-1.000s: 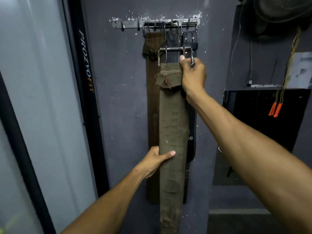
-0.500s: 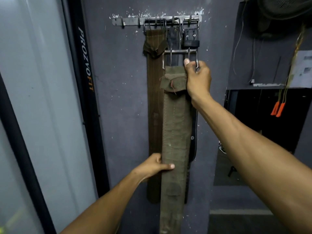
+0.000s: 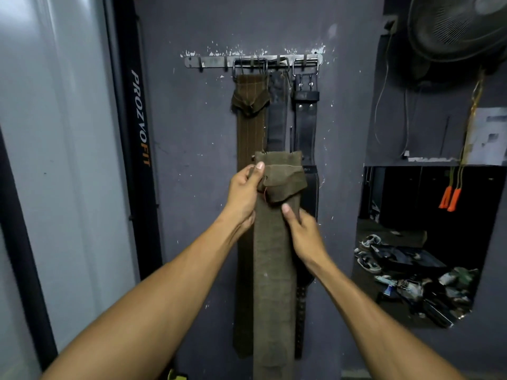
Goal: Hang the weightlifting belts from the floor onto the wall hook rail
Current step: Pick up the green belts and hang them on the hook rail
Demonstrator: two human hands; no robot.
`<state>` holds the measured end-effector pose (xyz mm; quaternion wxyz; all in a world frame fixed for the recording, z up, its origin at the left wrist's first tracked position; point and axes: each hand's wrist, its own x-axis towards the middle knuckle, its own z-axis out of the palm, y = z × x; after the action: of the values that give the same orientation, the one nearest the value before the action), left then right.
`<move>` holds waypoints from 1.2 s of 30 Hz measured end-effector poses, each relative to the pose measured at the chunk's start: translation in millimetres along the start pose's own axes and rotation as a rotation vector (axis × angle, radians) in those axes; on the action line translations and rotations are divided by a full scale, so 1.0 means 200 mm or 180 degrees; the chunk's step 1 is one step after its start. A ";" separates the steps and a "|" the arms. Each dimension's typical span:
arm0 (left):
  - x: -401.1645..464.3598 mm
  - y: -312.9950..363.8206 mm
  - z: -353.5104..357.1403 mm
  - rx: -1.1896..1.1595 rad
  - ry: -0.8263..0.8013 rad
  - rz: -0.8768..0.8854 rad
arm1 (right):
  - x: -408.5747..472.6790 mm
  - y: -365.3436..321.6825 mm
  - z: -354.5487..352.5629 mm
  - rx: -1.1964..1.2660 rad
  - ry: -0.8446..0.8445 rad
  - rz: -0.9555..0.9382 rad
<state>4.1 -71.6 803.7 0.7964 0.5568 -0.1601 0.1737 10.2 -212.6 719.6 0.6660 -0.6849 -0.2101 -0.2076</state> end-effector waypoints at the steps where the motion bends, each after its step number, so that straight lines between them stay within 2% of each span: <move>1: 0.01 0.02 0.01 -0.0010 -0.0025 -0.0008 | -0.02 0.04 0.02 0.0138 -0.0001 -0.0005; 4: 0.01 0.05 0.05 -0.0058 -0.0047 0.0056 | -0.02 0.05 0.03 0.0381 0.0179 -0.0090; 8: 0.05 0.11 0.07 -0.0112 0.0012 0.0187 | -0.10 0.17 0.00 0.0507 -0.0206 0.0142; 11: 0.05 0.15 0.10 -0.0151 0.0073 0.0188 | -0.19 0.24 0.01 0.0721 0.0017 0.0219; 14: 0.04 0.16 0.13 -0.0050 0.0089 0.0206 | -0.27 0.31 0.00 0.0795 -0.0088 0.0333; 17: 0.04 0.17 0.16 -0.0020 0.0084 0.0231 | -0.36 0.42 -0.01 0.0769 0.0043 0.0612; 24: 0.04 0.18 0.22 0.0116 0.0118 0.0314 | -0.42 0.54 -0.08 0.0909 -0.0501 0.0970; 27: 0.04 0.17 0.20 0.0119 0.0134 0.0274 | -0.31 0.45 -0.11 0.1082 -0.0553 0.0798; 30: 0.03 0.12 0.16 0.0215 0.0228 0.0233 | -0.07 0.18 -0.11 0.1232 -0.0416 0.0487; 33: 0.06 0.08 0.10 0.0432 0.0389 0.0203 | 0.20 -0.10 -0.07 0.0872 -0.0166 0.0117; 36: 0.15 0.08 0.03 0.0573 0.0563 0.0191 | 0.39 -0.23 0.01 0.0520 -0.0269 -0.0115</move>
<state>23.1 -68.9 832.4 0.7487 0.6034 -0.0896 0.2595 49.2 -208.7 802.0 0.7063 -0.6326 -0.2666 -0.1727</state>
